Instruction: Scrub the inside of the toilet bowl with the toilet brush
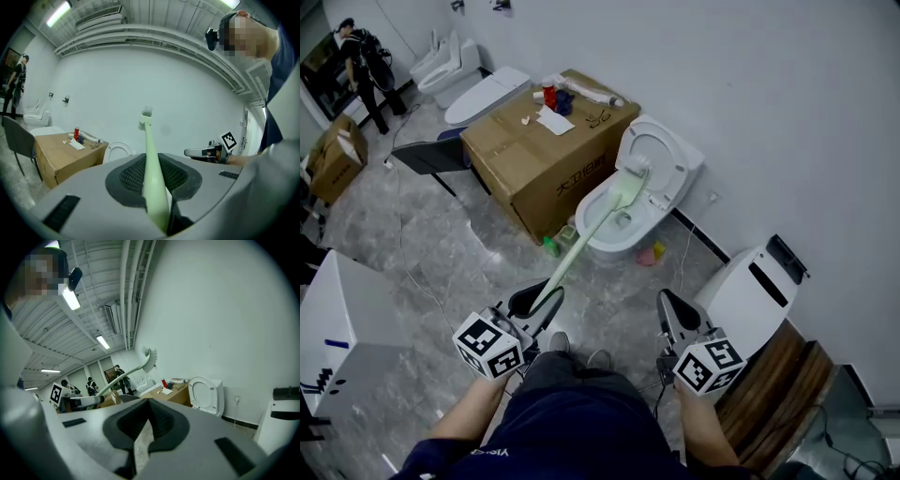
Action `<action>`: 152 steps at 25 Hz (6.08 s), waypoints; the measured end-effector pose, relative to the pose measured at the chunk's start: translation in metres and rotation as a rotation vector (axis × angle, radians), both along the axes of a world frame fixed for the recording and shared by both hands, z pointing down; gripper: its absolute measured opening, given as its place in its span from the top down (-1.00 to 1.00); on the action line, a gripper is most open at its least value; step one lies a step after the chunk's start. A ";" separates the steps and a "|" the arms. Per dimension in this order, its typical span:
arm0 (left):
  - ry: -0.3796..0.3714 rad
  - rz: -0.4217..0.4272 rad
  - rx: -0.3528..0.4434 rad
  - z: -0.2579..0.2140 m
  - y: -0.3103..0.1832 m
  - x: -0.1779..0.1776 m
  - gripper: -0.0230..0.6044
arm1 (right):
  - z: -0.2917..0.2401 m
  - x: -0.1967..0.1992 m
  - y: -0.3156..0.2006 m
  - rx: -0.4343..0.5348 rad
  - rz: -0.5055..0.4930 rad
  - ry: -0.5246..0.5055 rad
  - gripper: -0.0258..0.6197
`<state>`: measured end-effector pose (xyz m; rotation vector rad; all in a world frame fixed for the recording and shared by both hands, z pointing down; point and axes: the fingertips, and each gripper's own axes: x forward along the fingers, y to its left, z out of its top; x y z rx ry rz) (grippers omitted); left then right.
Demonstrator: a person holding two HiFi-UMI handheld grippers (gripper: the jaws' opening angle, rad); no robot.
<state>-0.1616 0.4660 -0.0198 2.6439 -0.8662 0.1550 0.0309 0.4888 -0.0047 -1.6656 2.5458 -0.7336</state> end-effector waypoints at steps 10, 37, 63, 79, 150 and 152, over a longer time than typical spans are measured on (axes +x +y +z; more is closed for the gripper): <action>0.002 -0.010 0.019 -0.003 -0.010 0.006 0.62 | -0.003 0.008 -0.011 0.017 -0.005 -0.002 0.91; 0.008 0.005 -0.051 0.035 -0.167 0.011 0.62 | 0.034 0.009 -0.160 -0.063 -0.001 0.006 0.91; -0.027 0.123 -0.117 0.069 -0.369 -0.009 0.62 | 0.056 -0.014 -0.345 -0.137 0.093 0.024 0.91; -0.048 0.135 -0.137 0.094 -0.412 -0.011 0.62 | 0.075 -0.012 -0.389 -0.161 0.110 0.036 0.91; -0.484 -0.025 -0.642 0.596 -0.400 0.081 0.62 | 0.500 0.106 -0.461 -0.584 -0.260 0.068 0.91; -0.490 -0.035 -0.652 0.603 -0.402 0.082 0.62 | 0.505 0.106 -0.459 -0.591 -0.259 0.066 0.91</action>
